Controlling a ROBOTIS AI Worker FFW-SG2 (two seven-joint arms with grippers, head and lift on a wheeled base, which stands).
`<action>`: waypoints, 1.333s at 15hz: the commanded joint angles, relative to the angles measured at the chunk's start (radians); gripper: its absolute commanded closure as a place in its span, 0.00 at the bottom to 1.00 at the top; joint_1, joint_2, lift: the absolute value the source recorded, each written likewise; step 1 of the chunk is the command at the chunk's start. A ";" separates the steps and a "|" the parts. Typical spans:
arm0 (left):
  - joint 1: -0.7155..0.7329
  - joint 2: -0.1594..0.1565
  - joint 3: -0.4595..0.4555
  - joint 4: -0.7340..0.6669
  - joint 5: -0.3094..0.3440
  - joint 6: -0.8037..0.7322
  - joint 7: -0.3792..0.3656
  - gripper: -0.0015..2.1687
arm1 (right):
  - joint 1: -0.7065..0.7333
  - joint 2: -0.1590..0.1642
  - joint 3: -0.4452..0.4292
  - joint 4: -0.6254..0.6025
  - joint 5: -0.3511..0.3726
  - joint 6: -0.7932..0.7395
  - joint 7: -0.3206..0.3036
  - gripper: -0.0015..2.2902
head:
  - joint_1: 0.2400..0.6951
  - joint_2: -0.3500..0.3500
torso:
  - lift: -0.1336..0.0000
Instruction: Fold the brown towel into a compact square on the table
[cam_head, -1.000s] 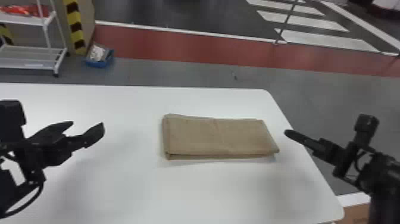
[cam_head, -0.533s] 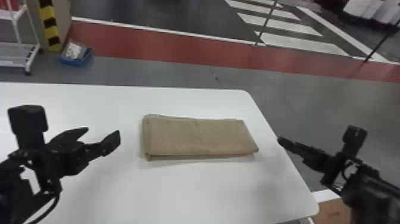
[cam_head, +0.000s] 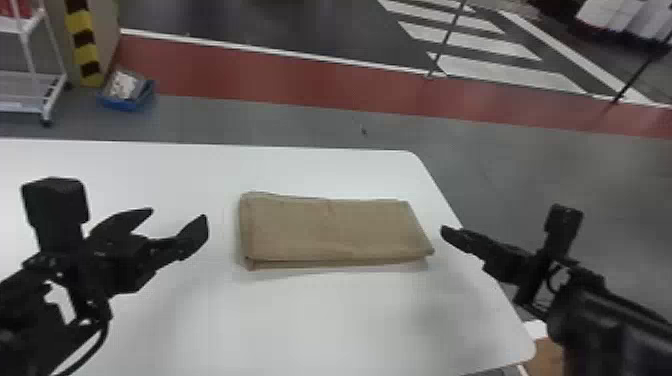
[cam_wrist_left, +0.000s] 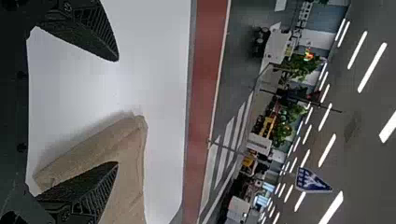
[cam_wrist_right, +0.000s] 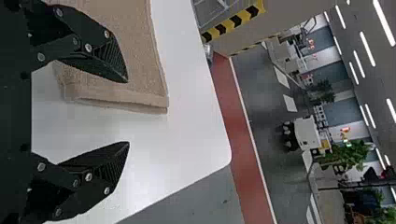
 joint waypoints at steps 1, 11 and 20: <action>0.008 0.005 0.048 -0.003 -0.001 -0.013 -0.008 0.05 | -0.003 0.005 0.065 -0.003 -0.001 0.011 0.000 0.88 | 1.00 0.00 | 0.07; -0.003 0.013 0.249 0.016 -0.019 -0.108 -0.041 0.05 | -0.025 0.101 0.418 0.008 0.099 0.020 -0.120 0.88 | 1.00 0.37 | 0.07; -0.003 0.008 0.256 0.020 -0.022 -0.108 -0.054 0.05 | -0.045 0.150 0.556 0.038 0.141 0.041 -0.126 0.88 | 1.00 0.54 | 0.07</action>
